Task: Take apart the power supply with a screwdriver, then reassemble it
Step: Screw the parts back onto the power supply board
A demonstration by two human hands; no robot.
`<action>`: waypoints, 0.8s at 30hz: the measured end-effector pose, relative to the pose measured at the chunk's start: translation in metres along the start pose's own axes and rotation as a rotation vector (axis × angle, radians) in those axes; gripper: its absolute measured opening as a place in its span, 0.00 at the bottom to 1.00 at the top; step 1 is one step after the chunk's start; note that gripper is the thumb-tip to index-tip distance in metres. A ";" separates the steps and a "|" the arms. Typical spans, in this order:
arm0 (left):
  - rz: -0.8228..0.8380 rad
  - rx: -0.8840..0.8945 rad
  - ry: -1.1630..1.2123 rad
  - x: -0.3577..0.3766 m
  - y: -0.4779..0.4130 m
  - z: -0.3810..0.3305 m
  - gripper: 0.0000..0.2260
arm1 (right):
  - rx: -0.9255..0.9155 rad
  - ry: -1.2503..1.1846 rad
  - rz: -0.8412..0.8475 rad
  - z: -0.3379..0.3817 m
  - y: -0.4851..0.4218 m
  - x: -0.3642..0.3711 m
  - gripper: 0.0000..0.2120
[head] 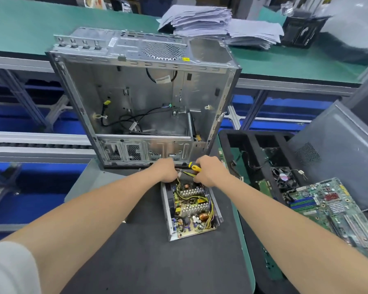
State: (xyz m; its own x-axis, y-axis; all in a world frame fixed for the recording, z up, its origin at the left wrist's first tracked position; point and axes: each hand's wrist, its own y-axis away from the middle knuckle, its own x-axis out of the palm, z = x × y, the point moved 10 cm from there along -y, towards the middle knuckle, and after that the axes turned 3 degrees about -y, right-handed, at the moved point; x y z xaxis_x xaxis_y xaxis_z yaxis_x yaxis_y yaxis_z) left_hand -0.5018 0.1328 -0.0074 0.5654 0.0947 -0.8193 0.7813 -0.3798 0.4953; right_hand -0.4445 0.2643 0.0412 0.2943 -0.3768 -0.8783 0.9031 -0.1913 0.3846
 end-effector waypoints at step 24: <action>-0.181 -0.241 0.679 -0.003 0.060 0.007 0.04 | -0.210 -0.617 -0.063 -0.035 0.039 -0.031 0.11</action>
State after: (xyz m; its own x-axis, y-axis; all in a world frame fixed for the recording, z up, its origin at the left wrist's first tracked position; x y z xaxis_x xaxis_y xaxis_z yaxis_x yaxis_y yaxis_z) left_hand -0.4581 0.1031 0.0227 0.4004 0.7143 -0.5740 0.8700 -0.0997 0.4829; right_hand -0.4072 0.3002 0.0739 0.0614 -0.8335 -0.5491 0.9731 -0.0723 0.2186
